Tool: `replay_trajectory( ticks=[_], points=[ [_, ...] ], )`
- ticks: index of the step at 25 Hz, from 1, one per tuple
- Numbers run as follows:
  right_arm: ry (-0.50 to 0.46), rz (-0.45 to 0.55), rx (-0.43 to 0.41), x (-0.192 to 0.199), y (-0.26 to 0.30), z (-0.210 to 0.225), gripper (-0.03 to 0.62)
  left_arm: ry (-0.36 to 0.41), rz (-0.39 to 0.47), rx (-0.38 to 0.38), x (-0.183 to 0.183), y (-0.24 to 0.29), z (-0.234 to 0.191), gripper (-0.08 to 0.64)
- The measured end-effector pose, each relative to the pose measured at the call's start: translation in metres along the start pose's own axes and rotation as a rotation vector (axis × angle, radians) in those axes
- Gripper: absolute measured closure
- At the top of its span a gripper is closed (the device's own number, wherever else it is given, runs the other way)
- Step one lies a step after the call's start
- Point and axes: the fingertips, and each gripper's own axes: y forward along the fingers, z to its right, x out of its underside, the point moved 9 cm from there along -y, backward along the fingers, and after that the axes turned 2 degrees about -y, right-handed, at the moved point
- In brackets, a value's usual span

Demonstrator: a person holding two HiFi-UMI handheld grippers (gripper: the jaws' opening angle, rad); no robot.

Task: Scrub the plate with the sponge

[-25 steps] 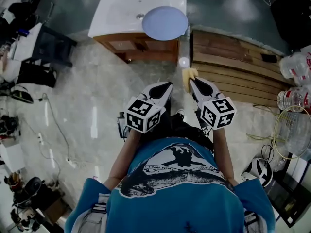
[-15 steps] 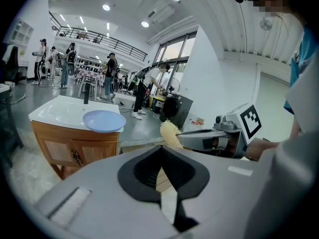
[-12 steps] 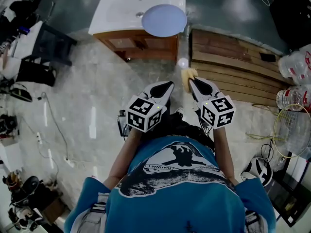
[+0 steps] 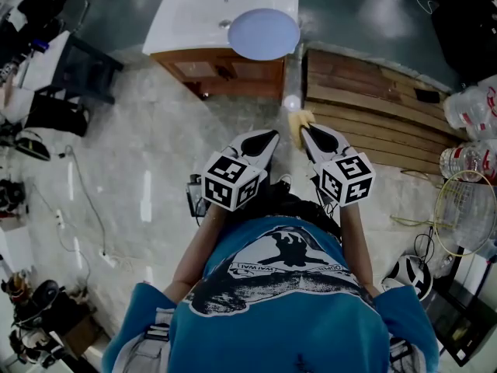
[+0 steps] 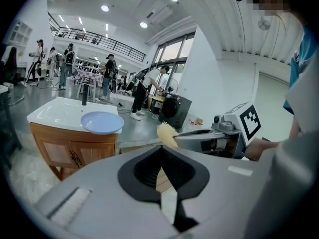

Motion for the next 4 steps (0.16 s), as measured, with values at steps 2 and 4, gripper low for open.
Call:
replay_trajectory(
  ticks=[2,4],
  points=[
    [-0.001,-0.003,-0.001,0.0003,-0.0001,0.0001,0.568,0.002,-0.002,0.003,-0.0001,0.0009,0.0011,0.546],
    [-0.002,-0.005,-0.001,0.0007,-0.0005,0.0004,0.568,0.006,-0.006,0.006,-0.0003,0.0021,0.0024,0.546]
  ],
)
